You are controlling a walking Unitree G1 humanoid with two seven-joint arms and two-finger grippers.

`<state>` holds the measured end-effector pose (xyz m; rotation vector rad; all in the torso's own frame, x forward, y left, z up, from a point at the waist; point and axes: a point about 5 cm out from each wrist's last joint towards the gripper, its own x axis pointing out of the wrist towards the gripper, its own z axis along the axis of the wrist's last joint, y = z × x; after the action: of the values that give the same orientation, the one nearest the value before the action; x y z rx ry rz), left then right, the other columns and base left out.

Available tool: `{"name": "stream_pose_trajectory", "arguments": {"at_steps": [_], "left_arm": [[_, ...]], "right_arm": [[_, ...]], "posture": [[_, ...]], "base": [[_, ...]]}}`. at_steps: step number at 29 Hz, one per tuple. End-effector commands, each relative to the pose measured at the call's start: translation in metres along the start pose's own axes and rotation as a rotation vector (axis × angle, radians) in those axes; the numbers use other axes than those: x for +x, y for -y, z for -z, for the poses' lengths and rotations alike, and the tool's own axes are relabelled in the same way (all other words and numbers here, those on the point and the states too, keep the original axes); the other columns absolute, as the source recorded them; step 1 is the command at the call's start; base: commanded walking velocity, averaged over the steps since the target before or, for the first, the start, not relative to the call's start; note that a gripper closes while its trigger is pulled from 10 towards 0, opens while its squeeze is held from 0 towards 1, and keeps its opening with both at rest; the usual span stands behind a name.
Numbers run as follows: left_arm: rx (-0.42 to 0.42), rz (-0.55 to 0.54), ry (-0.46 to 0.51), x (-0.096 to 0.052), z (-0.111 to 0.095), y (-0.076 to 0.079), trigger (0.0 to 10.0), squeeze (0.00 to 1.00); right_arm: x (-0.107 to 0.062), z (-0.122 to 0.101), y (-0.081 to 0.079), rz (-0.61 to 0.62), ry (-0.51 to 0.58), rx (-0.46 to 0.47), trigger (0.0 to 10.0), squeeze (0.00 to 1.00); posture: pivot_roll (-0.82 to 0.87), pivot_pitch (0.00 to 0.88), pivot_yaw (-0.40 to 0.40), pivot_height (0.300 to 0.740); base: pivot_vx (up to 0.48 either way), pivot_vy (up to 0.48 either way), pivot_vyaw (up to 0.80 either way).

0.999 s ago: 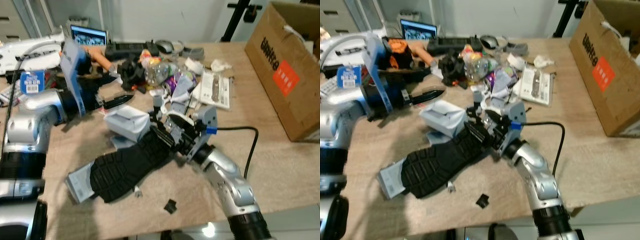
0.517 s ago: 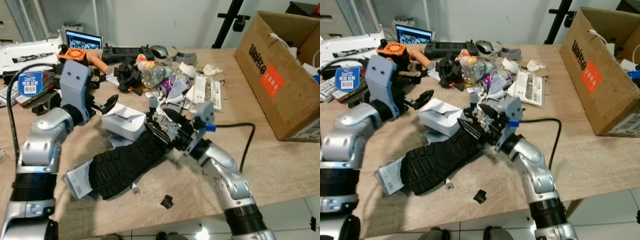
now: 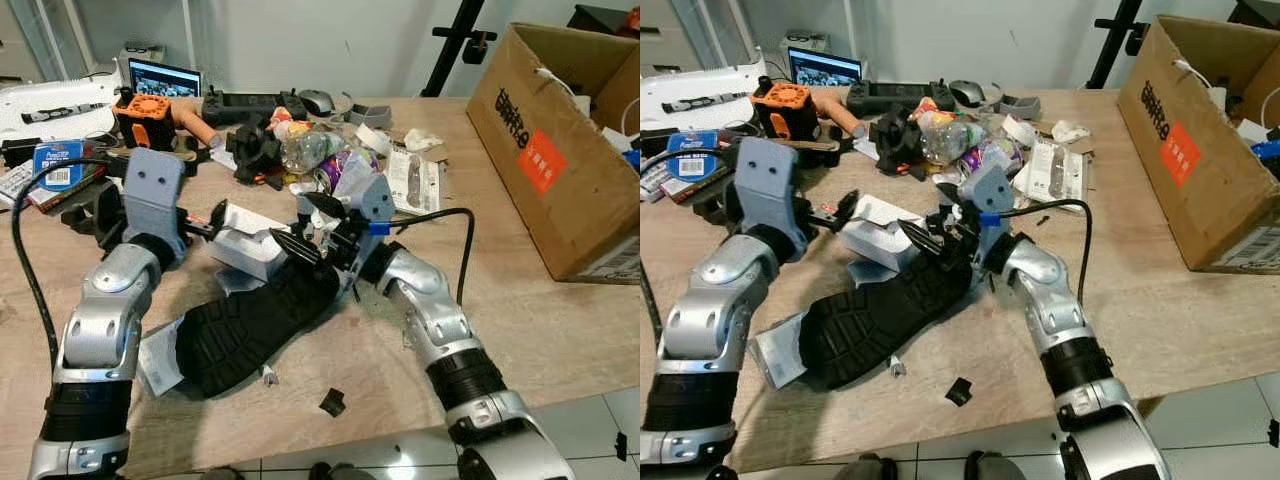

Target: Picking trash to rubbish bin

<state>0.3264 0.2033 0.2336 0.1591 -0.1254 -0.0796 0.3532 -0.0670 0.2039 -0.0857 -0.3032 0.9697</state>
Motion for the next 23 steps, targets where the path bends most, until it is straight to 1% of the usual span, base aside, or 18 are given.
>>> {"name": "stream_pose_trajectory", "arguments": {"at_steps": [1, 2, 4, 7, 8, 11, 16, 19, 20, 21, 22, 23], "left_arm": [[0.000, -0.031, 0.009, -0.004, 0.000, 0.000, 10.0, 0.00], [0.001, -0.034, 0.010, -0.004, -0.001, 0.000, 10.0, 0.00], [0.001, -0.034, 0.010, -0.004, -0.001, 0.000, 10.0, 0.00], [0.007, -0.054, 0.029, -0.005, -0.003, -0.001, 10.0, 0.00], [0.007, -0.054, 0.029, -0.005, -0.003, -0.001, 10.0, 0.00], [0.008, -0.066, 0.035, -0.006, -0.006, -0.004, 10.0, 0.00], [0.006, -0.070, 0.036, -0.005, -0.006, -0.005, 10.0, 0.00], [0.002, -0.073, 0.037, -0.003, -0.006, -0.005, 10.0, 0.00], [0.002, -0.073, 0.037, -0.003, -0.006, -0.005, 10.0, 0.00], [0.002, -0.072, 0.036, -0.003, -0.006, -0.005, 10.0, 0.00], [-0.001, -0.069, 0.034, -0.002, -0.005, -0.003, 10.0, 0.00], [-0.001, -0.069, 0.034, -0.002, -0.005, -0.003, 10.0, 0.00]], "right_arm": [[0.005, -0.002, 0.000, -0.033, 0.017, -0.010, 10.0, 0.00], [0.008, -0.003, -0.001, -0.058, 0.019, -0.019, 10.0, 0.00], [0.008, -0.003, -0.001, -0.058, 0.019, -0.019, 10.0, 0.00], [0.014, -0.003, -0.010, -0.174, -0.001, -0.036, 10.0, 0.00], [0.014, -0.003, -0.010, -0.174, -0.001, -0.036, 10.0, 0.00], [0.016, -0.003, -0.025, -0.321, -0.002, 0.002, 10.0, 0.00], [0.016, -0.002, -0.027, -0.359, -0.018, 0.011, 10.0, 0.00], [0.014, 0.003, -0.026, -0.366, -0.089, 0.007, 10.0, 0.00], [0.014, 0.003, -0.026, -0.366, -0.089, 0.007, 10.0, 0.00], [0.013, 0.005, -0.025, -0.362, -0.116, 0.002, 10.0, 0.00], [0.011, 0.012, -0.020, -0.326, -0.178, -0.024, 10.0, 0.00], [0.011, 0.012, -0.020, -0.326, -0.178, -0.024, 10.0, 0.00]], "posture": [[0.07, 0.245, -0.086, 0.740], [0.07, 0.245, -0.086, 0.740], [0.07, 0.245, -0.086, 0.740], [0.07, 0.254, -0.084, 0.740], [0.07, 0.254, -0.084, 0.740], [0.07, 0.253, -0.082, 0.740], [0.07, 0.251, -0.079, 0.740], [0.06, 0.255, -0.081, 0.740], [0.06, 0.255, -0.081, 0.740], [0.06, 0.246, -0.084, 0.740], [0.06, 0.247, -0.089, 0.740], [0.06, 0.247, -0.089, 0.740]], "base": [[0.000, 0.000, 0.00], [0.000, 0.000, 0.00], [0.000, 0.000, 0.00], [0.000, 0.000, 0.00], [0.000, 0.000, 0.00], [0.000, 0.000, 0.00], [0.000, 0.000, 0.00], [0.000, 0.000, 0.00], [0.000, 0.000, 0.00], [0.000, 0.000, 0.00], [0.000, 0.000, 0.00], [0.000, 0.000, 0.00]]}}
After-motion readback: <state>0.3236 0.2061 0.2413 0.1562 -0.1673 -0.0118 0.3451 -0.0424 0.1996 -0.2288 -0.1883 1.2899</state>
